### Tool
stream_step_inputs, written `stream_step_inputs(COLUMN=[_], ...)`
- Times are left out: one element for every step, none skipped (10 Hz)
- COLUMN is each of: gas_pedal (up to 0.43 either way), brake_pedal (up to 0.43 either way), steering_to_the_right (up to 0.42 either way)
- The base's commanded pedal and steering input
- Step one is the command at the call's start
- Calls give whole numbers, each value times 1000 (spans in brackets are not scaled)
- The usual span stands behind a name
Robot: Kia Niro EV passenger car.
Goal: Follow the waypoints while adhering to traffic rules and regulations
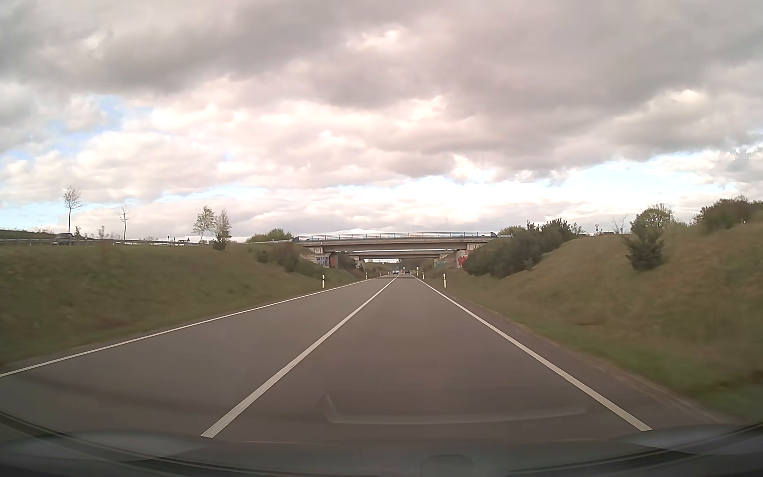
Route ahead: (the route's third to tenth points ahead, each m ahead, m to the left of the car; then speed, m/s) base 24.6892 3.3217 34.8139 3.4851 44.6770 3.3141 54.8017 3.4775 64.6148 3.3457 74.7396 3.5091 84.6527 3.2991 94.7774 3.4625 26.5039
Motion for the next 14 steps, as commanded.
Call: stream_step_inputs(gas_pedal=[220, 209, 209, 209, 209, 209, 209, 209, 189, 177, 177, 177, 177, 189], brake_pedal=[0, 0, 0, 0, 0, 0, 0, 0, 0, 0, 0, 0, 0, 0], steering_to_the_right=[-2, -3, -2, -3, -2, -2, -2, -3, -3, -2, -1, -1, -1, -2])
